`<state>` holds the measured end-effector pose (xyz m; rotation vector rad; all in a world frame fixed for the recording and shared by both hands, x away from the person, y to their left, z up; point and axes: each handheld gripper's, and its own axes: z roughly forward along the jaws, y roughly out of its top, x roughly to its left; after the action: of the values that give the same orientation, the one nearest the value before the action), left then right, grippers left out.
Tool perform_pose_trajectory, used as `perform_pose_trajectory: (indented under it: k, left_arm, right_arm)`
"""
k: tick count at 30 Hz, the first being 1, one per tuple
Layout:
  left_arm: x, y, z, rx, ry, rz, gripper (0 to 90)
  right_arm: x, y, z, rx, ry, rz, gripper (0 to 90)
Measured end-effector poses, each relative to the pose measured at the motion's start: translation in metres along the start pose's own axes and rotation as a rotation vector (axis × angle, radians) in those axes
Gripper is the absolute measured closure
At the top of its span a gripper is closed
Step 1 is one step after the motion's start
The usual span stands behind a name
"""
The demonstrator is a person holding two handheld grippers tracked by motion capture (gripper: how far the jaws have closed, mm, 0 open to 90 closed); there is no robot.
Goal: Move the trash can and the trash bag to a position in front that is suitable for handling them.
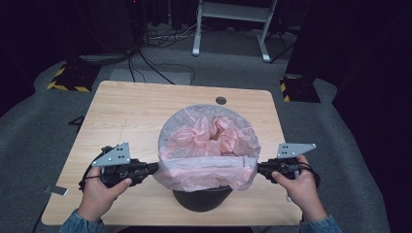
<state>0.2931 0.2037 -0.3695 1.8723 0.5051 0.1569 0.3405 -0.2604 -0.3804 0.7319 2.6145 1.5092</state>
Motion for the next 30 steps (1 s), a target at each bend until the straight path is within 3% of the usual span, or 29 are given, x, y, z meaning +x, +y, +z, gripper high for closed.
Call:
perform_pose_trajectory:
  k: [3,5,8,11,14,18,21,24,27,30]
  left_arm:
    - [0.001,-0.003,0.002,0.032,0.001,0.006,88.9]
    - [0.002,-0.007,0.004,0.040,-0.029,-0.014,89.3]
    - [0.001,-0.014,0.011,0.139,-0.017,0.013,89.6]
    - [0.004,-0.024,0.020,0.200,-0.024,-0.012,89.6]
    - [0.006,-0.028,0.023,0.193,-0.035,-0.041,89.6]
    - [0.009,-0.026,0.020,0.180,0.003,-0.031,89.5]
    - [0.007,-0.023,0.016,0.158,0.016,-0.004,89.5]
    - [0.010,-0.024,0.013,0.165,0.035,-0.008,89.5]
    - [0.016,-0.030,0.011,0.188,0.097,0.003,89.5]
    - [0.021,-0.038,0.007,0.132,0.114,-0.009,89.4]
  right_arm:
    - [-0.003,-0.003,0.002,-0.014,0.014,0.021,90.0]
    - [-0.002,-0.002,0.003,-0.025,0.011,0.017,90.0]
    - [0.001,0.002,0.000,-0.063,0.011,0.000,90.0]
    - [0.004,0.008,-0.006,-0.107,0.020,-0.012,90.0]
    - [0.004,0.009,-0.006,-0.116,0.030,-0.006,90.0]
    - [0.004,0.004,-0.003,-0.089,0.022,-0.006,90.0]
    - [0.002,-0.002,0.000,-0.040,-0.016,-0.004,90.0]
    - [-0.001,-0.007,0.003,-0.037,-0.022,0.013,90.0]
    - [-0.004,-0.010,0.003,-0.028,-0.062,0.002,90.0]
    - [-0.009,-0.015,0.002,-0.061,-0.077,0.007,90.0]
